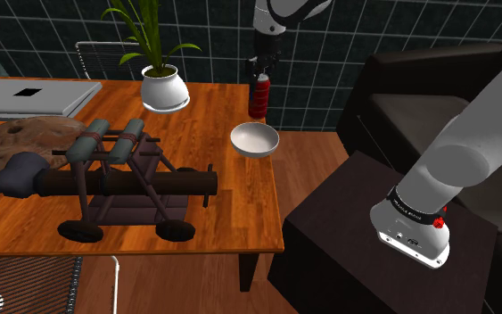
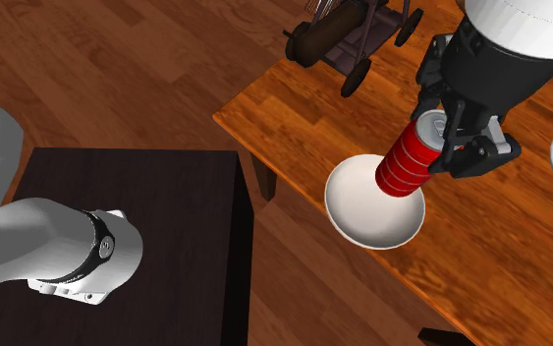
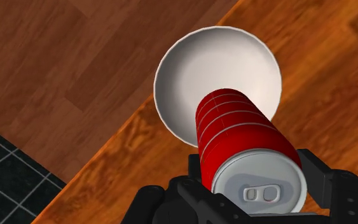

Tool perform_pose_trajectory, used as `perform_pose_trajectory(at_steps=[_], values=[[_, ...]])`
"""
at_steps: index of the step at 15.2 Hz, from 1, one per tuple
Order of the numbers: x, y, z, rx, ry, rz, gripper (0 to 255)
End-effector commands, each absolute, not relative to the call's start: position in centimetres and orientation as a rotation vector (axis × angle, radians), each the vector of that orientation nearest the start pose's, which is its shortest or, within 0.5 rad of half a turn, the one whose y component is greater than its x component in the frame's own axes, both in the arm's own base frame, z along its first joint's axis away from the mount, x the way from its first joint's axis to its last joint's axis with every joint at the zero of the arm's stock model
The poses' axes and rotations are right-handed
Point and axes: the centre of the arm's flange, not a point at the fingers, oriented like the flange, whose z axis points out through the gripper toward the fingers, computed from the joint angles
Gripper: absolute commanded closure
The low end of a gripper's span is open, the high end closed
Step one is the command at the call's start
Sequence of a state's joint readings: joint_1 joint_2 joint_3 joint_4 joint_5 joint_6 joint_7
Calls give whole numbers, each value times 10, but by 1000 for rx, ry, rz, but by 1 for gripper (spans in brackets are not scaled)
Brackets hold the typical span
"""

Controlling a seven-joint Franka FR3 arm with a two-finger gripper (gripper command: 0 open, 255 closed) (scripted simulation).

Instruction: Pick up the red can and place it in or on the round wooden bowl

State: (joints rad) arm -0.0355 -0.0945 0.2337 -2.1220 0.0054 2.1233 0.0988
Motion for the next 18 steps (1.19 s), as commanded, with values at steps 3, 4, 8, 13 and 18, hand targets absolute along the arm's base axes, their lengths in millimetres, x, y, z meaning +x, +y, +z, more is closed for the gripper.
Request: perform_pose_trajectory(at_steps=[3,4,8,13,18], values=[[521,106,441,-3137,-153,-151,255],[521,106,436,-3137,-153,-151,255],[521,106,415,-3137,-153,-151,255],[521,106,389,-3137,-153,-151,255],[521,106,361,-3137,-153,-151,255]])
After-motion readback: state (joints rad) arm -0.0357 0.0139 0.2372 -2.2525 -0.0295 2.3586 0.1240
